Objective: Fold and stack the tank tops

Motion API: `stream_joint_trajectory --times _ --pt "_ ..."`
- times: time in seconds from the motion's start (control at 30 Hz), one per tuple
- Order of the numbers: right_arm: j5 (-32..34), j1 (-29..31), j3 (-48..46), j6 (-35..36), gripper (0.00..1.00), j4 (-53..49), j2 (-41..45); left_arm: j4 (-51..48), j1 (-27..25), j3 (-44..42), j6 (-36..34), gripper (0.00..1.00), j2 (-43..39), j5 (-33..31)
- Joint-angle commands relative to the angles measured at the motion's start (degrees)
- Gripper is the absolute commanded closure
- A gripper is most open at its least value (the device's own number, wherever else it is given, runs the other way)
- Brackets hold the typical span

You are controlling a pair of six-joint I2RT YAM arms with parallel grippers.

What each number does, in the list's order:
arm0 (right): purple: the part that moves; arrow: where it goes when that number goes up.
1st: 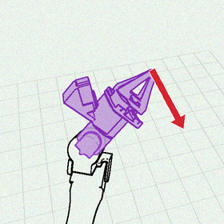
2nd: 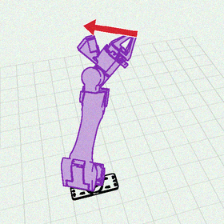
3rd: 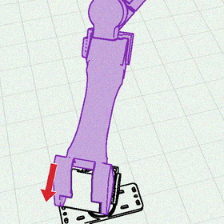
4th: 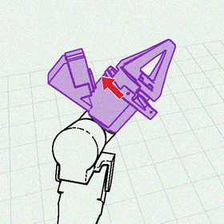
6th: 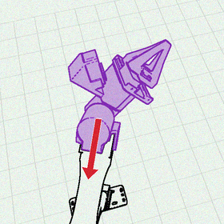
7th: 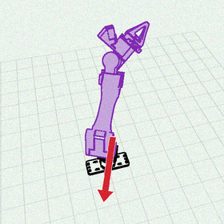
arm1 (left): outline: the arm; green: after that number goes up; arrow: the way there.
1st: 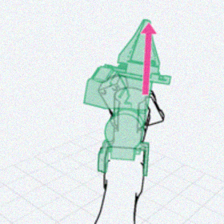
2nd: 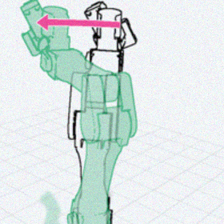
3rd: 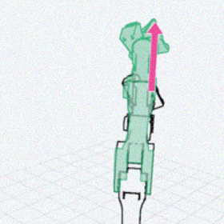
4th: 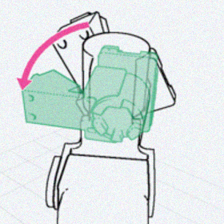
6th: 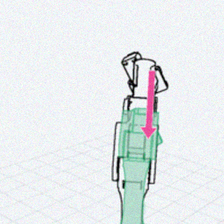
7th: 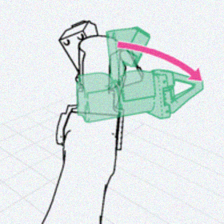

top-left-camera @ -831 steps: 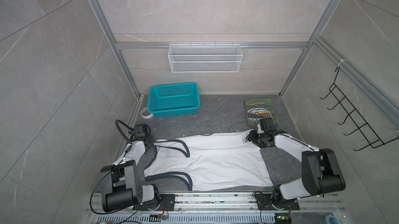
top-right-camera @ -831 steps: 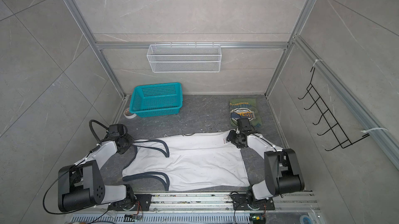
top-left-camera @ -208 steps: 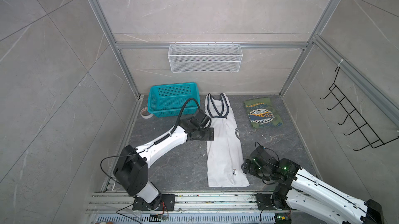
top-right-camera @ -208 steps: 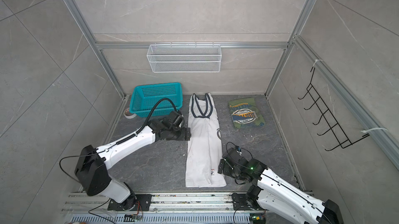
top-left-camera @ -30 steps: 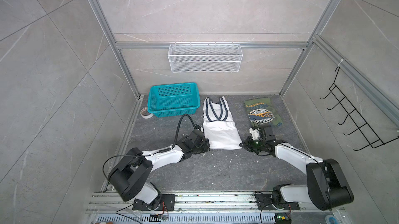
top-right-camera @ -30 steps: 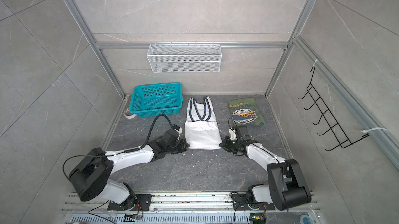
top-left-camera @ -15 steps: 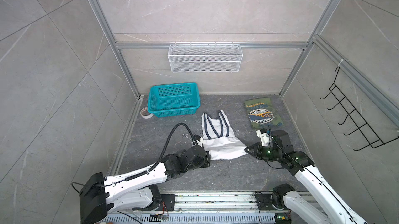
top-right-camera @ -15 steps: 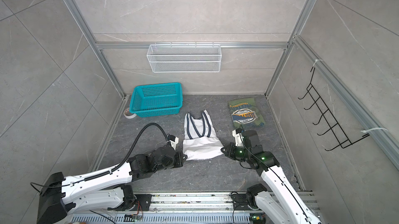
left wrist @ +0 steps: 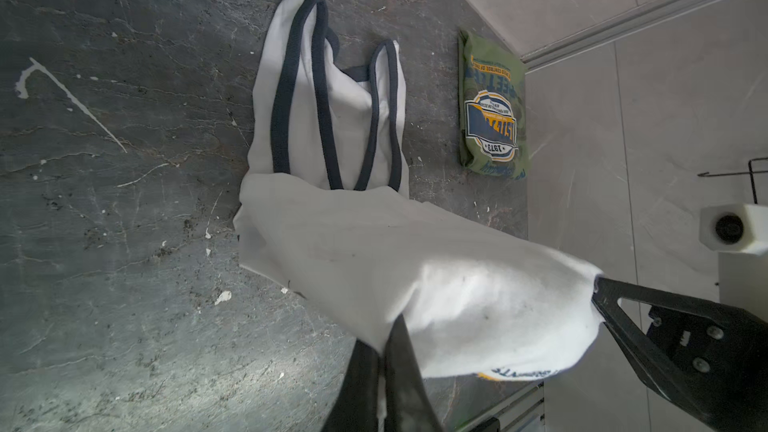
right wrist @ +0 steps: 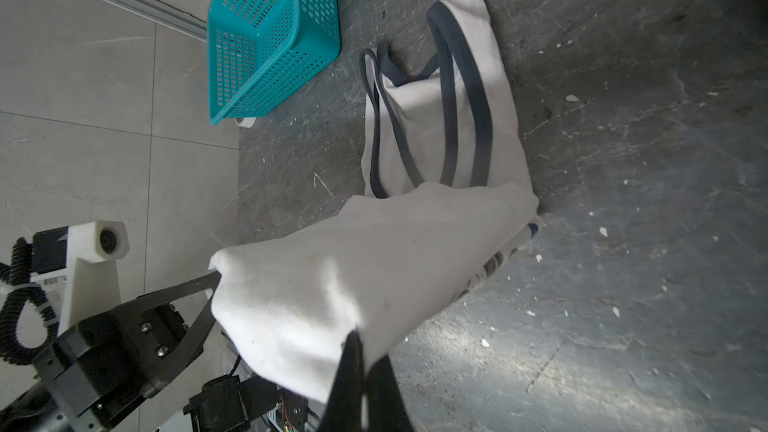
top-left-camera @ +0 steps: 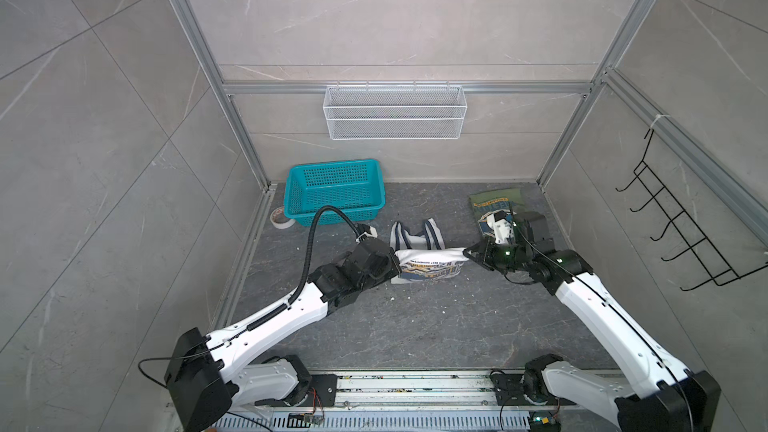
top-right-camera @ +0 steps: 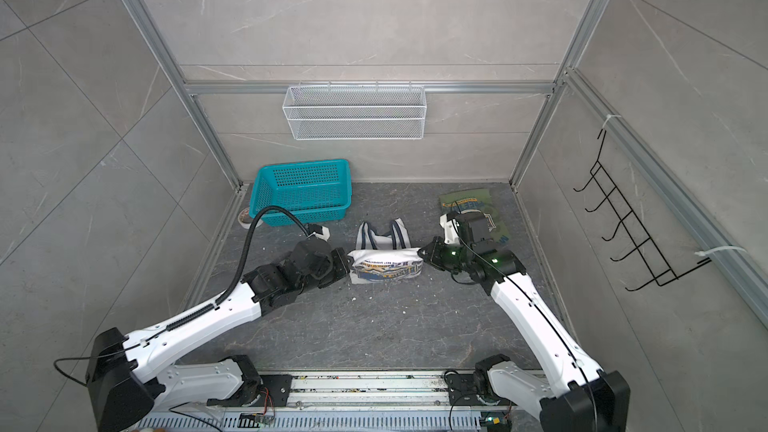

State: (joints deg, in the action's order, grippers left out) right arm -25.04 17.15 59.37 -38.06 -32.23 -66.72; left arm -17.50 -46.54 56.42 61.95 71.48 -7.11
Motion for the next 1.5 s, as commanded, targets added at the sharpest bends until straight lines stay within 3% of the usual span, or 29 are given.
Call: stream_joint_trajectory --times 0.0,0.23,0.57,0.7,0.77,0.87,1.0,1.07,1.17,1.33,1.47 --pt "2.2 -0.01 5.14 1.52 1.0 3.34 -4.75 2.96 4.94 5.4 -1.54 1.0 3.74 6.23" --pt "4.01 -0.4 13.49 2.57 1.0 5.76 -17.5 1.88 12.9 14.76 -2.84 1.0 14.47 11.55" --pt "4.16 -1.92 24.33 3.07 1.0 8.67 -32.57 1.83 18.82 27.03 -4.0 0.99 29.79 15.89" --pt "4.14 -2.41 28.56 3.47 1.0 8.82 -38.45 0.09 20.66 32.46 -4.3 0.94 35.83 17.19" --pt "3.91 -2.65 30.94 3.7 0.93 8.93 -41.37 -0.07 21.41 34.51 -4.09 0.88 38.6 17.52" --pt "4.5 -3.01 33.64 3.67 0.62 9.14 -44.67 -2.13 21.59 38.3 -4.97 0.68 41.63 16.16" --pt "4.9 -3.67 37.64 4.43 0.47 8.07 -47.86 -5.39 21.67 44.38 -8.38 0.47 44.14 14.81" --pt "5.24 -3.62 38.83 5.62 0.43 7.08 -47.58 -8.94 21.57 47.93 -11.13 0.39 44.32 13.56" --pt "5.7 -3.36 37.12 7.42 0.41 6.57 -45.14 -11.01 20.63 47.98 -14.8 0.35 41.87 12.09" --pt "5.91 -1.05 29.82 10.71 0.42 7.93 -41.81 -8.88 16.22 41.38 -19.8 0.36 38.67 10.6" --pt "6.01 1.24 27.83 10.69 0.47 10.06 -43.92 -6.58 14.28 39.63 -18.95 0.43 42.13 11.86"
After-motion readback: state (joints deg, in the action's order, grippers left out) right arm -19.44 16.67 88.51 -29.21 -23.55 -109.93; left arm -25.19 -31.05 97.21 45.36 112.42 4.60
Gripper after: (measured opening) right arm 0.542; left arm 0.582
